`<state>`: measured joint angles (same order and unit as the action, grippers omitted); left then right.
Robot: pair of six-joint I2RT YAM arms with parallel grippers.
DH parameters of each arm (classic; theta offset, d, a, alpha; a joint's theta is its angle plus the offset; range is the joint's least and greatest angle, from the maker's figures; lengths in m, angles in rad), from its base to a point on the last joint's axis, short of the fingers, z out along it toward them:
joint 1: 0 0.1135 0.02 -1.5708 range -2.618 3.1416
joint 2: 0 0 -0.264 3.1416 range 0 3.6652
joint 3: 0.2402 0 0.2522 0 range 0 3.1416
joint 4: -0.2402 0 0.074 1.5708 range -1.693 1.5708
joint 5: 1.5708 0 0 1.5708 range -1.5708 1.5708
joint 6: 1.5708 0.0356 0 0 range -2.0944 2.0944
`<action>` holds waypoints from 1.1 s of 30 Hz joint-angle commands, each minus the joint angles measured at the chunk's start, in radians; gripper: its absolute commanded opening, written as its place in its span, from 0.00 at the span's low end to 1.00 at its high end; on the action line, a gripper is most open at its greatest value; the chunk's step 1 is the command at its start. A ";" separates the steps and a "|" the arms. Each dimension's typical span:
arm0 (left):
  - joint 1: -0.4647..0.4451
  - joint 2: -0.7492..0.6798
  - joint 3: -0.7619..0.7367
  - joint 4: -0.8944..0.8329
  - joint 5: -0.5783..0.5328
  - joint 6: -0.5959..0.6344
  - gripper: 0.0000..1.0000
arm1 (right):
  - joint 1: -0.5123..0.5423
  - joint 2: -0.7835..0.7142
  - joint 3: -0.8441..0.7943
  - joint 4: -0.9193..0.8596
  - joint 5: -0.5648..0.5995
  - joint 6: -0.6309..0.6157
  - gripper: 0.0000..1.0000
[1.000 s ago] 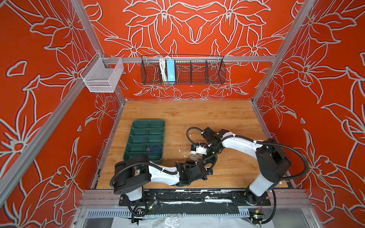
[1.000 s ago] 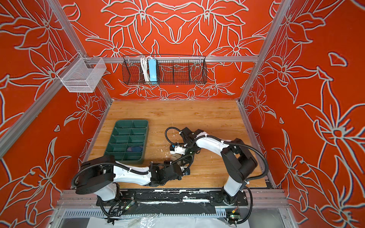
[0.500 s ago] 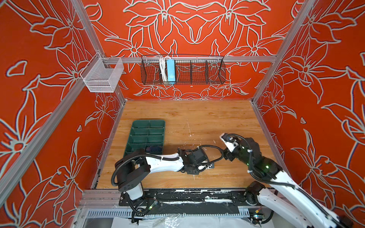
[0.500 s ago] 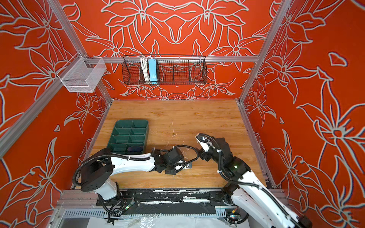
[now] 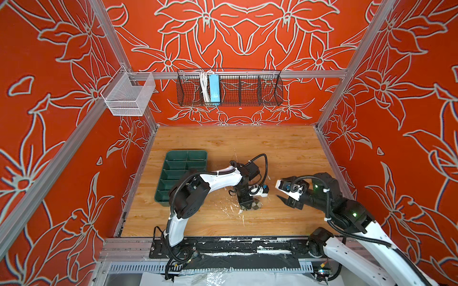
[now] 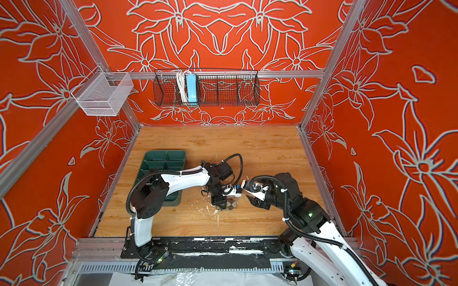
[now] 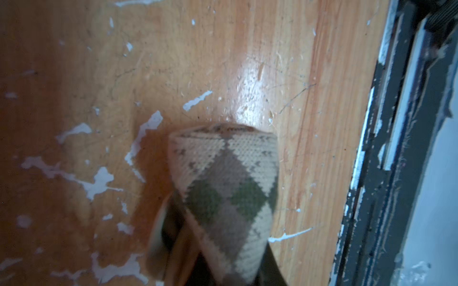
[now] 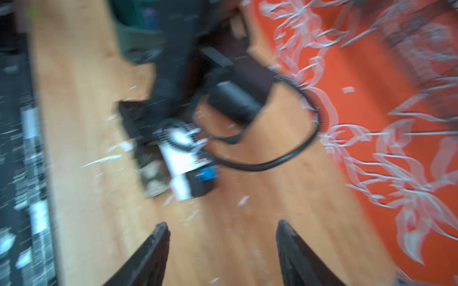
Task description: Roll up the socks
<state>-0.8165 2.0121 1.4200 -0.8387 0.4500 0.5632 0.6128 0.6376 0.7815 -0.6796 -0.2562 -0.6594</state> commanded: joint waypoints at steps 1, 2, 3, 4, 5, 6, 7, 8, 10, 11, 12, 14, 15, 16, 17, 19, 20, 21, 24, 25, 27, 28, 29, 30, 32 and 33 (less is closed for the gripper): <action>0.018 0.098 0.002 -0.135 0.057 -0.022 0.06 | 0.117 0.024 -0.036 -0.040 -0.021 -0.035 0.67; 0.025 0.105 0.011 -0.141 0.061 -0.025 0.07 | 0.187 0.039 -0.060 -0.005 0.058 -0.033 0.68; 0.031 0.111 0.017 -0.145 0.065 -0.027 0.07 | 0.246 0.060 -0.083 0.029 0.124 -0.028 0.69; 0.035 0.116 0.022 -0.149 0.068 -0.029 0.08 | 0.283 0.086 -0.099 0.052 0.164 -0.024 0.69; 0.040 0.118 0.026 -0.149 0.069 -0.031 0.08 | 0.313 0.120 -0.115 0.086 0.201 -0.013 0.70; 0.043 0.120 0.029 -0.149 0.070 -0.035 0.09 | 0.334 0.159 -0.131 0.118 0.231 0.003 0.70; 0.044 0.121 0.031 -0.150 0.070 -0.037 0.10 | 0.347 0.194 -0.143 0.140 0.245 0.007 0.70; 0.045 0.122 0.032 -0.151 0.070 -0.038 0.11 | 0.361 0.233 -0.158 0.171 0.260 0.011 0.71; 0.047 0.125 0.034 -0.151 0.070 -0.040 0.12 | 0.376 0.299 -0.181 0.248 0.280 0.031 0.72; 0.048 0.128 0.037 -0.153 0.070 -0.040 0.12 | 0.378 0.334 -0.195 0.292 0.282 0.038 0.72; 0.047 0.131 0.039 -0.154 0.069 -0.042 0.13 | 0.380 0.368 -0.206 0.340 0.279 0.043 0.72; 0.050 0.134 0.043 -0.154 0.069 -0.045 0.14 | 0.380 0.431 -0.221 0.418 0.282 0.038 0.72; 0.051 0.138 0.046 -0.158 0.069 -0.043 0.14 | 0.380 0.458 -0.221 0.443 0.294 0.039 0.72; 0.051 0.141 0.051 -0.161 0.070 -0.043 0.15 | 0.379 0.497 -0.222 0.479 0.318 0.040 0.72; 0.051 0.146 0.055 -0.164 0.073 -0.043 0.15 | 0.380 0.532 -0.220 0.504 0.345 0.040 0.71; 0.051 0.153 0.059 -0.169 0.083 -0.043 0.15 | 0.380 0.587 -0.214 0.548 0.388 0.036 0.70; 0.051 0.157 0.062 -0.169 0.085 -0.045 0.15 | 0.380 0.618 -0.215 0.572 0.402 0.032 0.70; 0.051 0.160 0.063 -0.171 0.088 -0.045 0.15 | 0.380 0.641 -0.215 0.593 0.411 0.028 0.70; 0.053 0.166 0.068 -0.174 0.087 -0.046 0.15 | 0.378 0.719 -0.211 0.628 0.404 0.012 0.67; 0.054 0.163 0.068 -0.175 0.089 -0.046 0.16 | 0.379 0.748 -0.207 0.627 0.401 0.003 0.65; 0.056 0.158 0.063 -0.169 0.090 -0.046 0.16 | 0.380 0.795 -0.174 0.582 0.401 0.003 0.55; 0.056 0.151 0.058 -0.165 0.090 -0.044 0.16 | 0.380 0.815 -0.159 0.568 0.404 0.007 0.49; 0.057 0.146 0.055 -0.160 0.089 -0.043 0.16 | 0.380 0.831 -0.147 0.542 0.391 0.001 0.43; 0.057 0.141 0.051 -0.155 0.087 -0.041 0.16 | 0.380 0.846 -0.135 0.522 0.378 -0.004 0.37; 0.057 0.128 0.045 -0.147 0.080 -0.040 0.17 | 0.380 0.871 -0.116 0.487 0.367 -0.002 0.16; 0.057 0.119 0.041 -0.142 0.074 -0.040 0.22 | 0.380 0.879 -0.110 0.471 0.359 -0.003 0.09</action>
<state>-0.7376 2.1029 1.5082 -0.9642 0.5858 0.5331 0.9905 1.4487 0.6518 -0.1711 0.1238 -0.6643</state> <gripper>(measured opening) 0.206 0.174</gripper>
